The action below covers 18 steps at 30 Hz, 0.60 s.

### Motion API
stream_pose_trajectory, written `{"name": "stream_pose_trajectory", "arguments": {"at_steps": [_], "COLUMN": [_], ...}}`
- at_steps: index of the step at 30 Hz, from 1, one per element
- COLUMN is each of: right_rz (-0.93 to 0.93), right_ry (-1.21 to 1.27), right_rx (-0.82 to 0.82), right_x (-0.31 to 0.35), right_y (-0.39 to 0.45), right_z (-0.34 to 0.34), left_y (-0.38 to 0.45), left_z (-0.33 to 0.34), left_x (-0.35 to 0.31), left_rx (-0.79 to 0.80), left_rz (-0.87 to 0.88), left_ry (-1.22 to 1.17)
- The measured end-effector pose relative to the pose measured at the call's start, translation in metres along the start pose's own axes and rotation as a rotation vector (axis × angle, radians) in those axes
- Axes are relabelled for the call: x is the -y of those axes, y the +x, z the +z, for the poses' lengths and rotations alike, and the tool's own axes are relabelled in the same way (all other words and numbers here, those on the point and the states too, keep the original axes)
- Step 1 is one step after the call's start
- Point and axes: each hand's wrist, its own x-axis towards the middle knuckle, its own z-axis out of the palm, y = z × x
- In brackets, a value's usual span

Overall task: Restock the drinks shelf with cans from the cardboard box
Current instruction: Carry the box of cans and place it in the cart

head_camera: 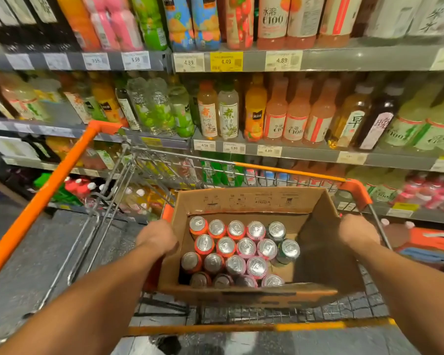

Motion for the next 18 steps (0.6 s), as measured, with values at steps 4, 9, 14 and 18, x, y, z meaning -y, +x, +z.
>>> {"name": "stream_pose_trajectory", "arguments": {"at_steps": [4, 9, 14, 18], "right_rz": [-0.024, -0.073, -0.077, -0.104], "right_ry": [0.031, -0.002, -0.034, -0.125], "right_rx": [0.028, 0.049, 0.004, -0.056], "right_x": [0.015, 0.026, 0.025, 0.029], "right_y": [-0.017, -0.043, -0.045, -0.052], "right_z": [-0.003, -0.01, -0.009, -0.006], "left_y": [-0.015, -0.041, -0.048, -0.05], "left_z": [-0.005, -0.037, -0.04, -0.045], "left_x": [-0.002, -0.005, 0.014, 0.016], "left_rx": [-0.021, -0.037, -0.051, -0.068], "left_rz": [-0.009, 0.079, 0.076, 0.107], "left_ry": [0.075, 0.045, 0.106, 0.081]}}
